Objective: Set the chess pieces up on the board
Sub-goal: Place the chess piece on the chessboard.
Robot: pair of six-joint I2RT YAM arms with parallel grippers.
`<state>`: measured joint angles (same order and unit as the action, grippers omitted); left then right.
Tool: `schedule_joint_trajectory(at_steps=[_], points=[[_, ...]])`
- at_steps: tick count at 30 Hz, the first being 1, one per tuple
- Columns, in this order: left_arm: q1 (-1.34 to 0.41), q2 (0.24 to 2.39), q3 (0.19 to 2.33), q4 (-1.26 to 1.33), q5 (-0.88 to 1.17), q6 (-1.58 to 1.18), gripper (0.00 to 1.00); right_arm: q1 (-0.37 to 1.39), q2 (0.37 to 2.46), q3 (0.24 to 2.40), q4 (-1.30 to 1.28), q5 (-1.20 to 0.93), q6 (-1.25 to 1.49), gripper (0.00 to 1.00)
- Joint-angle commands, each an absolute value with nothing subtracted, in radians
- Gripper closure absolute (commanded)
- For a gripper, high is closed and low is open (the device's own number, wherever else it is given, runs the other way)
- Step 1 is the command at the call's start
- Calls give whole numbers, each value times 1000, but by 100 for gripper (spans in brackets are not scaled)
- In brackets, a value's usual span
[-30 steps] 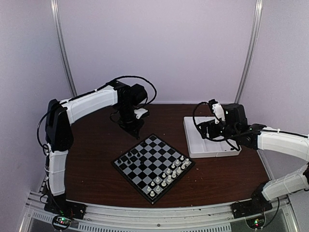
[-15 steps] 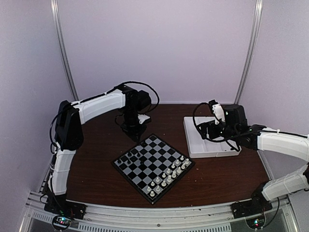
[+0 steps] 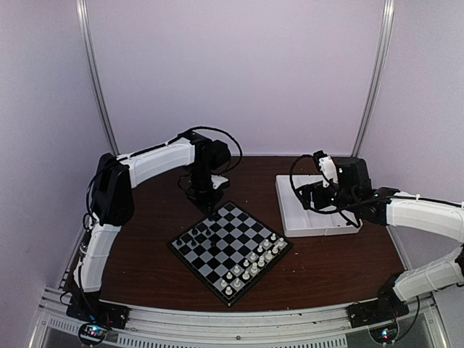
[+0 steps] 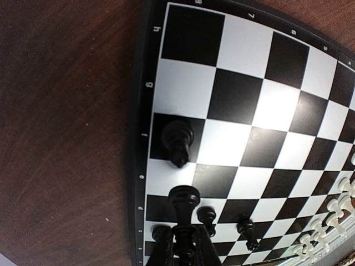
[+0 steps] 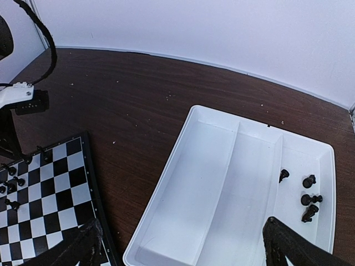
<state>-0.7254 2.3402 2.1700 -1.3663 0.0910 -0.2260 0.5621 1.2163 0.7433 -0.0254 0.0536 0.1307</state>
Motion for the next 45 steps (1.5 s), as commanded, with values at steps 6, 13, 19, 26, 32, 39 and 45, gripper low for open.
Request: schedule_joint_trajectory(at_steps=[6, 13, 19, 26, 32, 39, 45], points=[[-718, 2378, 2214, -1395, 87, -209, 98, 555, 1200, 731, -11, 65, 138, 0], [-718, 2388, 2191, -1410, 76, -203, 98, 555, 1204, 732, -8, 66, 138, 0], [-718, 2397, 2199, -1408, 72, -206, 96, 555, 1209, 732, -5, 63, 140, 0], [-718, 2412, 2209, -1408, 67, -207, 91, 554, 1210, 731, -5, 60, 140, 0], [-718, 2417, 2222, -1399, 58, -208, 91, 553, 1209, 730, -6, 55, 139, 0], [-718, 2421, 2223, -1399, 42, -210, 85, 553, 1212, 730, -5, 51, 141, 0], [-718, 2415, 2227, -1401, 45, -211, 76, 552, 1211, 728, -3, 47, 144, 0]])
